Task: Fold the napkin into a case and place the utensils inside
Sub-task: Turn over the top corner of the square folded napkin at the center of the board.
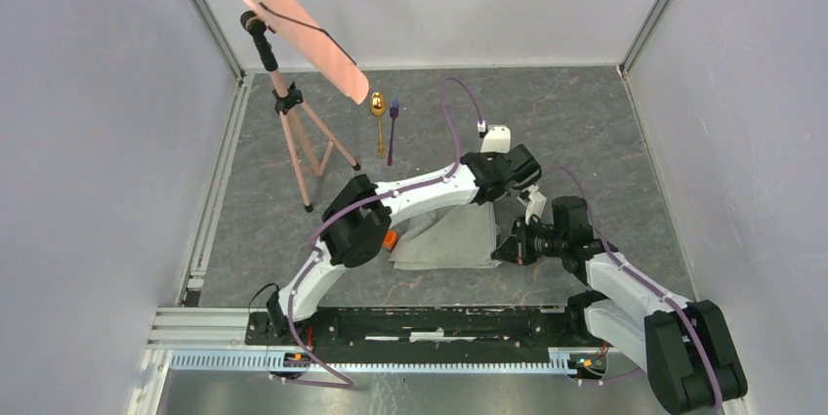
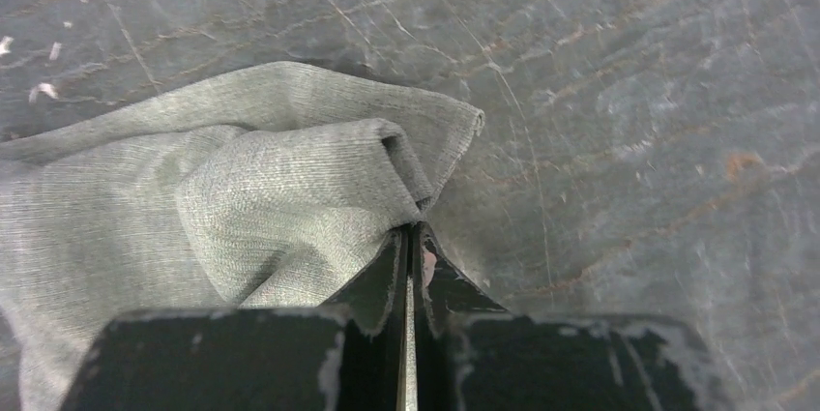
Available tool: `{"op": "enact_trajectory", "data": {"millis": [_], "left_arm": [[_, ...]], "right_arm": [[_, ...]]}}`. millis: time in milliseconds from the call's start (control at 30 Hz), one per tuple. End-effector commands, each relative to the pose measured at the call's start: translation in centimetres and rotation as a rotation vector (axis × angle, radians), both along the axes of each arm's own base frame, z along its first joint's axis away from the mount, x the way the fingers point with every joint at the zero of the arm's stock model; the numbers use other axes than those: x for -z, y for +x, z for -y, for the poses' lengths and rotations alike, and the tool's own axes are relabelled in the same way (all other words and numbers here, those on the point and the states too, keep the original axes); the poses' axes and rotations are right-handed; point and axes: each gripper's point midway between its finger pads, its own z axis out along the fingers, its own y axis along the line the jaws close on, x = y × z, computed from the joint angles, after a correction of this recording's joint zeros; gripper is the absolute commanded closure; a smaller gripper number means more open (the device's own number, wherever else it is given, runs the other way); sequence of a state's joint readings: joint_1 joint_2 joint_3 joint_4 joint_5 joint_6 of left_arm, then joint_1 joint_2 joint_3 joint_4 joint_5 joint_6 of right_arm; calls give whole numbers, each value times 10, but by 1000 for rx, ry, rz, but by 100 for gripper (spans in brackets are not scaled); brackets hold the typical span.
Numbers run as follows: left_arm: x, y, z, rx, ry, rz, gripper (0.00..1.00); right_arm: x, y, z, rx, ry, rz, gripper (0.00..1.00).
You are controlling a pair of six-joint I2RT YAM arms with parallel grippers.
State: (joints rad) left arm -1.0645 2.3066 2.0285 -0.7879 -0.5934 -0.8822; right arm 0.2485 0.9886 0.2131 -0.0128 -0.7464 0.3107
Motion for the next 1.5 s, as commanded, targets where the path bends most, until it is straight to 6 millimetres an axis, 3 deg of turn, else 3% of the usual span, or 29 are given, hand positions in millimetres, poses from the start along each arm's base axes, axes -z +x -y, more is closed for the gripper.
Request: {"op": "enact_trajectory", "data": {"millis": [0, 100, 367, 467, 533, 567, 700, 800, 867, 900, 967, 1033, 1100, 1200, 1300, 1433, 1467], "left_arm": [[-90, 48, 18, 29, -295, 237, 98], [-85, 51, 26, 84, -268, 247, 98], [-60, 49, 81, 382, -270, 234, 98], [-54, 42, 103, 489, -289, 193, 88], [-55, 38, 107, 511, -284, 157, 75], [-57, 34, 105, 523, -275, 134, 66], [-111, 3, 94, 613, -360, 94, 37], [-135, -27, 70, 664, -386, 19, 29], [-138, -48, 53, 700, -405, -39, 27], [-137, -58, 45, 716, -417, -71, 25], [-128, -77, 26, 742, -436, -147, 11], [-122, -92, 8, 745, -442, -172, 9], [-116, -105, -6, 745, -464, -181, 9], [-102, -121, -22, 737, -481, -216, 9], [-96, -133, -28, 737, -533, -224, 9], [-91, -141, -35, 726, -570, -224, 9], [-92, -142, -34, 729, -584, -226, 10]], "right_arm": [[24, -31, 17, 24, -109, -173, 100], [24, -25, 23, 115, -121, -178, 100], [42, -13, 61, 418, -246, -193, 100], [42, -6, 82, 537, -325, -197, 100], [36, 1, 100, 615, -394, -184, 98], [31, 5, 109, 654, -430, -169, 87], [5, 17, 130, 730, -511, -90, 42], [-13, 27, 129, 694, -506, -9, 27], [-25, 38, 123, 651, -489, 50, 15], [-32, 44, 112, 598, -449, 73, 13], [-35, 51, 102, 549, -425, 64, 12], [-36, 60, 82, 450, -361, 72, 10], [-19, 55, 72, 344, -382, -33, 9], [11, 34, 83, 306, -506, -173, 2], [19, 20, 97, 331, -601, -195, 2], [30, 7, 114, 391, -689, -226, 15], [29, 7, 120, 413, -714, -232, 24]]}}
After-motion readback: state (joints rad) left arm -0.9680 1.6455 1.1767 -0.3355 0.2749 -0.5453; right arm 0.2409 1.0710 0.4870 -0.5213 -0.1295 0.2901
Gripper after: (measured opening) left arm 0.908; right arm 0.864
